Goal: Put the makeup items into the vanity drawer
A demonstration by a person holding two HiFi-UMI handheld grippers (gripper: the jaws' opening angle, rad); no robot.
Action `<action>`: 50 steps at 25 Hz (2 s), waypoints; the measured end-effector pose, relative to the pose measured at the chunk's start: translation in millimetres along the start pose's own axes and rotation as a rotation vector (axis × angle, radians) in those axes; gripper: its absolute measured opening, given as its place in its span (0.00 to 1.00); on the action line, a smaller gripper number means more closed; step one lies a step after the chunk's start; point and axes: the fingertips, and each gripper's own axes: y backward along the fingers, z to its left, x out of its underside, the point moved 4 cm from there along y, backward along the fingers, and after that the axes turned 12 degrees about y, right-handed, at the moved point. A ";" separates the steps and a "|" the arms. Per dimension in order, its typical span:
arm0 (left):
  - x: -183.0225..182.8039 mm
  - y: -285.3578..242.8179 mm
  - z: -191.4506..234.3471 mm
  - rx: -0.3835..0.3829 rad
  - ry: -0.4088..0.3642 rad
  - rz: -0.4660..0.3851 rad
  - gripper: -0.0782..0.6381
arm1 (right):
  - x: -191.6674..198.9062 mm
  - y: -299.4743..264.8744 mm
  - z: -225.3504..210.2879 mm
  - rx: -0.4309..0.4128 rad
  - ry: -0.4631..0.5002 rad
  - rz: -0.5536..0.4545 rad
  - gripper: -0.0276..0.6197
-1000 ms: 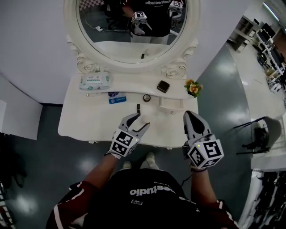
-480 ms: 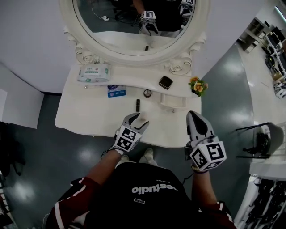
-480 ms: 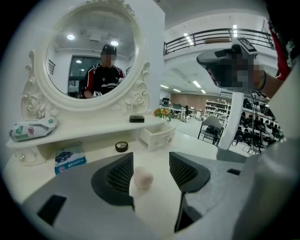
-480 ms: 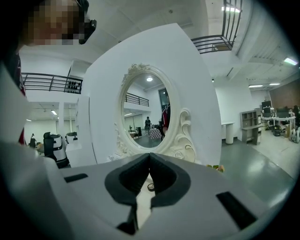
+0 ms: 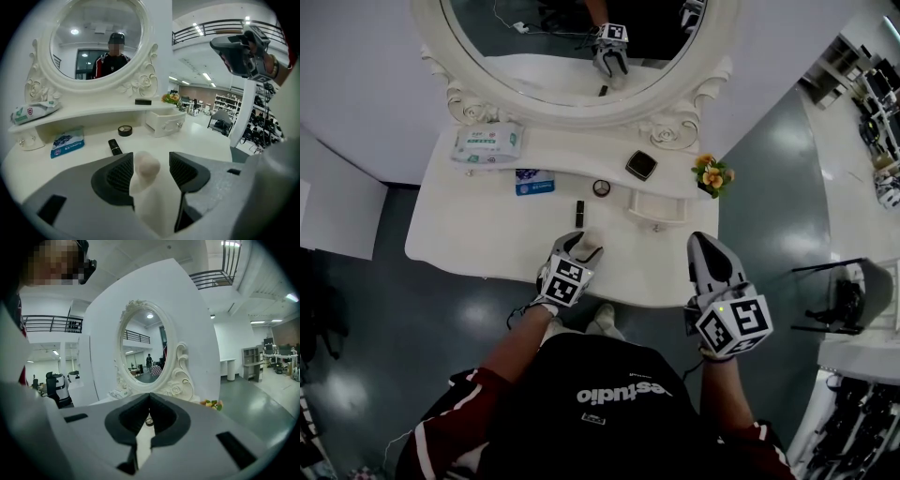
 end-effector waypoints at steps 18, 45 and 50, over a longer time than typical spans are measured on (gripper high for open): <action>12.6 -21.8 9.7 -0.093 0.007 0.070 0.32 | 3.1 -2.3 -14.4 -0.015 -0.014 -0.010 0.05; -91.5 67.5 -9.9 -0.014 -0.044 -0.169 0.31 | -37.2 3.2 18.4 -0.038 -0.004 -0.148 0.05; -114.4 71.8 -23.5 0.015 -0.063 -0.210 0.31 | -37.6 12.7 14.1 -0.017 -0.018 -0.172 0.05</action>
